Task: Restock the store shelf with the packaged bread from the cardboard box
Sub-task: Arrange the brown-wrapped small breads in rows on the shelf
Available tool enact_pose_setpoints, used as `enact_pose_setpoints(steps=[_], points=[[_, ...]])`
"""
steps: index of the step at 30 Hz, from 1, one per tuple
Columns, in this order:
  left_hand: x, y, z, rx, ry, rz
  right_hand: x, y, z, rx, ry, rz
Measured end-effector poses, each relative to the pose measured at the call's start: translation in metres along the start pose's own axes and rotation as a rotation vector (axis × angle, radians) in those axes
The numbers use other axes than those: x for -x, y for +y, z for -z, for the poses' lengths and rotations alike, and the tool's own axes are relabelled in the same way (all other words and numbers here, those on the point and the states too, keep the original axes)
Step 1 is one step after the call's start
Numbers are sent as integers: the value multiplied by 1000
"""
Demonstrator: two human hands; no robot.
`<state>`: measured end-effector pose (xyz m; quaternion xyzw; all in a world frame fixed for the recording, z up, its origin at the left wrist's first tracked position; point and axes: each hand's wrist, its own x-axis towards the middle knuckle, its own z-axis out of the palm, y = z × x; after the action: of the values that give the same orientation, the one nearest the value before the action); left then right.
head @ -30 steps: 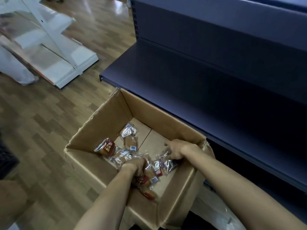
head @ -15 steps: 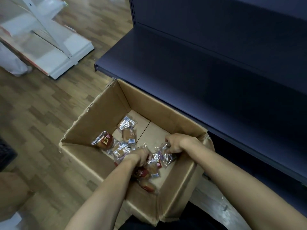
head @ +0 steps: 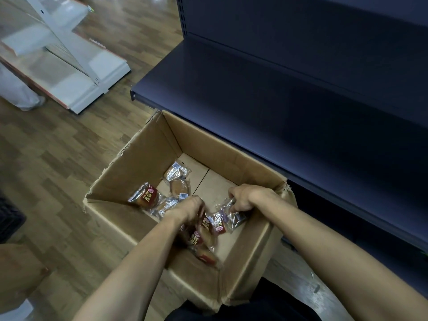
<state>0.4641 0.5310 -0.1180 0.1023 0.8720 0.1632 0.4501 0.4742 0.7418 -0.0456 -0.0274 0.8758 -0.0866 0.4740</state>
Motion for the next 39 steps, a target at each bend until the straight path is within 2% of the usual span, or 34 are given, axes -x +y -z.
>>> enact_pose_setpoints(steps=[2, 5, 7, 9, 11, 13, 16, 20, 24, 27, 29, 32, 39], points=[[4, 1, 0, -16, 3, 19, 1, 0, 0, 2, -3, -2], [1, -5, -7, -220, -17, -10, 2, 0, 1, 2, -7, -6], [7, 1, -4, -251, -33, 10, 2, 0, 0, 5, -12, -6], [16, 14, 0, -225, 7, 4, 3, -1, 1, 14, -15, -5], [21, 27, 5, -306, 90, -65, 2, -1, 1, 11, -16, -3], [21, 36, 6, -339, 38, -96, 2, -2, 2, 6, -13, -4], [17, 44, 0, -521, -101, -116, 2, -1, 4, 2, -3, -4], [14, 47, -13, -626, -137, -172, 2, -2, 3, -16, 26, 13], [11, 49, -21, -742, -119, -278, 1, -2, 4, -40, 34, 15], [12, 52, -36, -1054, -68, -397, 0, -2, 5, -55, 40, 11], [11, 49, -48, -1177, -27, -454, -2, -2, 4, -63, 46, 11], [9, 48, -57, -1226, -53, -479, -4, -2, 2, -63, 56, 19], [4, 56, -66, -1372, -45, -659, -5, -1, 4, -52, 57, 24]])
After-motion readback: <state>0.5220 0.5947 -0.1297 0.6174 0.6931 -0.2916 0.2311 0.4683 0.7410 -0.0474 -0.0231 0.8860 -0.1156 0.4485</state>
